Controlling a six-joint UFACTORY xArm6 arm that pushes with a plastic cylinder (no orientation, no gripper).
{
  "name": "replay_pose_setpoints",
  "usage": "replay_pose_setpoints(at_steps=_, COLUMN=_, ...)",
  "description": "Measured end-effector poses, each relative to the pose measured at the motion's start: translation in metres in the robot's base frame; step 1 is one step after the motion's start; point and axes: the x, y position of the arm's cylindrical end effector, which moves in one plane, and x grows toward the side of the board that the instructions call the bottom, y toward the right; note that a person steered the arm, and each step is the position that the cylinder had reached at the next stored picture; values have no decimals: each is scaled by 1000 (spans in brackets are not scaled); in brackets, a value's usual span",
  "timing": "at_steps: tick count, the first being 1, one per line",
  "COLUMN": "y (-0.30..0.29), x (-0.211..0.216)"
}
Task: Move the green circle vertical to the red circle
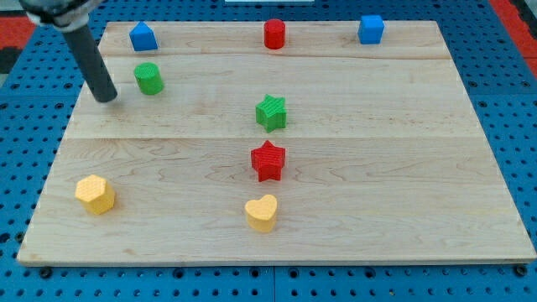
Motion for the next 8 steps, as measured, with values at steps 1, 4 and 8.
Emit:
replay_pose_setpoints(at_steps=1, y=70, x=-12)
replay_pose_setpoints(at_steps=4, y=152, x=-54)
replay_pose_setpoints(at_steps=8, y=217, x=-25)
